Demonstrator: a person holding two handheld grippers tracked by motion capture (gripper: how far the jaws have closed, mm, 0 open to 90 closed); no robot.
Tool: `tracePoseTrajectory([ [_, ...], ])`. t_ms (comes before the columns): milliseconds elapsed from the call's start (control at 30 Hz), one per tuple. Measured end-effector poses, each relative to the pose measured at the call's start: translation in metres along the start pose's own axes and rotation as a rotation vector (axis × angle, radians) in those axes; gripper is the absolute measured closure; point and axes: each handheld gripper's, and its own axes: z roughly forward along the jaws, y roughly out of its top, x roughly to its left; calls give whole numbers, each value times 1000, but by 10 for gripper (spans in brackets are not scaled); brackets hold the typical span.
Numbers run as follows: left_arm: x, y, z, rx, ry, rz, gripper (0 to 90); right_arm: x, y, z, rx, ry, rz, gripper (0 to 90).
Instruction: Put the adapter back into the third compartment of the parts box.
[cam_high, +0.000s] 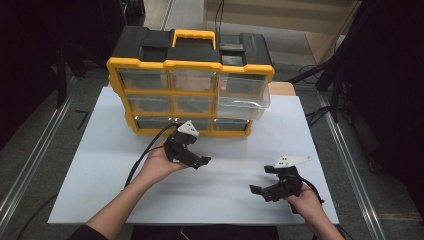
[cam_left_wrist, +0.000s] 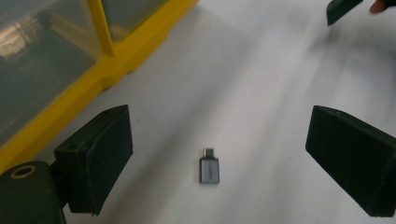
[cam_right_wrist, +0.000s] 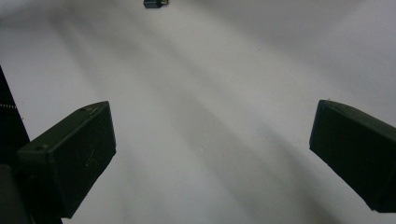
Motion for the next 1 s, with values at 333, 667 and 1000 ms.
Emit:
tracePoseTrajectory([
  [333,-5,-2,9,13,31,47,185,0,0,-1,-3,0,3,0],
  [667,-4,-12,20,56,20,36,211,0,0,-1,0,-1,1,0],
  [1000,0,-26,34,130,42,60,228,1,0,-1,0,3,-4,0],
])
